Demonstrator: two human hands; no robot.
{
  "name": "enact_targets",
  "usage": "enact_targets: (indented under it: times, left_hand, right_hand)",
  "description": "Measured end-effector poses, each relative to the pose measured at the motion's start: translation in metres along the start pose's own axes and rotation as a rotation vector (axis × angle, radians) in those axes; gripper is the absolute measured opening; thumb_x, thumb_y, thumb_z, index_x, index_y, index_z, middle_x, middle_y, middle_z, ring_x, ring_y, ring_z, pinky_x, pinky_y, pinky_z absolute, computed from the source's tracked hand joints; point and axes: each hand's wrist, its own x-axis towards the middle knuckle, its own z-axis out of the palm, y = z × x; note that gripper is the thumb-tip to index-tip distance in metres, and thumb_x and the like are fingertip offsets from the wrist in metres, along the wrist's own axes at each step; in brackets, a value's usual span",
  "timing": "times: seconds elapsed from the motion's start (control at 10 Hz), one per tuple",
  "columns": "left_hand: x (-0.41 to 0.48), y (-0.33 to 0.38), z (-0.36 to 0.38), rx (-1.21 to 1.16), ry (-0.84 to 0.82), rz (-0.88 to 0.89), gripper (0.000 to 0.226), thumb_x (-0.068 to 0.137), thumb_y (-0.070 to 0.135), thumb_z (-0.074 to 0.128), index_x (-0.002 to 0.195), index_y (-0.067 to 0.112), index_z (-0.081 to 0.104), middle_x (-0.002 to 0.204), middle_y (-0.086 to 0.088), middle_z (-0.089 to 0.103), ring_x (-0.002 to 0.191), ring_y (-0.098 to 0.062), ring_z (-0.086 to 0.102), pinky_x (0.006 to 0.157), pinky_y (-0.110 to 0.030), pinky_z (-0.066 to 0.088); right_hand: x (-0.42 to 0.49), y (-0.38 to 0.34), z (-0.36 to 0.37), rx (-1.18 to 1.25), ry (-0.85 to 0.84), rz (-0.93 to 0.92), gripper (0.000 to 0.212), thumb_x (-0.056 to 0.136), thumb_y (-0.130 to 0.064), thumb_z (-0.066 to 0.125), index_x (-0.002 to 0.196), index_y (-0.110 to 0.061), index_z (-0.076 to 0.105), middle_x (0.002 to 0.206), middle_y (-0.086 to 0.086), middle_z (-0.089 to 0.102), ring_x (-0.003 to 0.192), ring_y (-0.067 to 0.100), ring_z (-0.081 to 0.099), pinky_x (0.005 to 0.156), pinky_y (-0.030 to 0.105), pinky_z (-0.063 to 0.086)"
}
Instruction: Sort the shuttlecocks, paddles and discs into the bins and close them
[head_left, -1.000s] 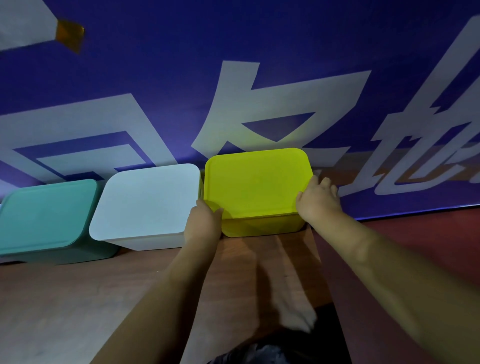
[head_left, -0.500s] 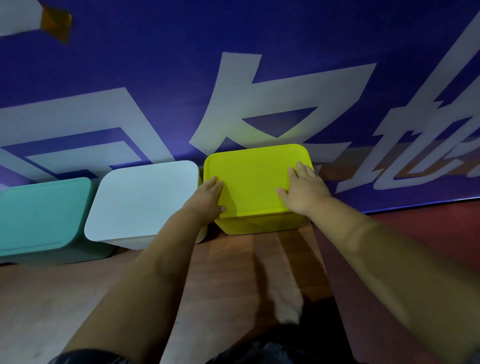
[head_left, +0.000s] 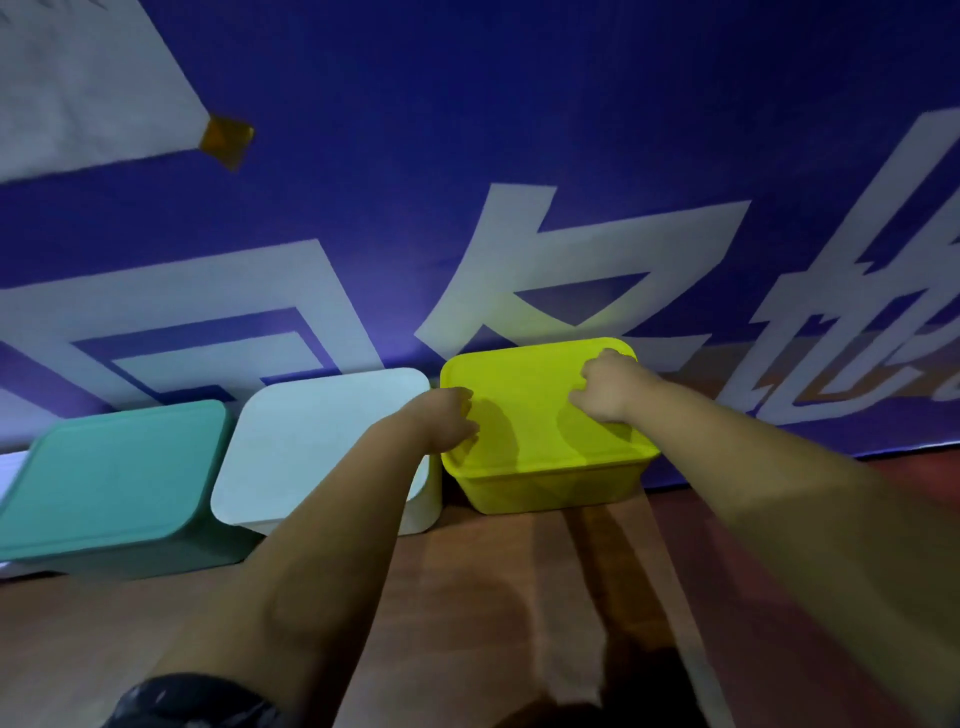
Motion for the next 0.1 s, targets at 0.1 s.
enact_targets:
  times: [0.1]
  left_hand:
    - [-0.0212,-0.0073,-0.0498,-0.202,0.184,0.080,0.050,0.104,0.036,0.058,0.150,0.016,0.054,0.150,-0.009,0.056,0.132,-0.027,0.056,0.106,-0.034,0.044]
  right_hand:
    - [-0.0147,-0.0336,-0.0459,0.248,0.157,-0.086,0.042,0.095,-0.042,0.053,0.098,-0.008,0.076,0.106,0.017,0.074,0.105,0.036,0.066,0.090,0.044,0.056]
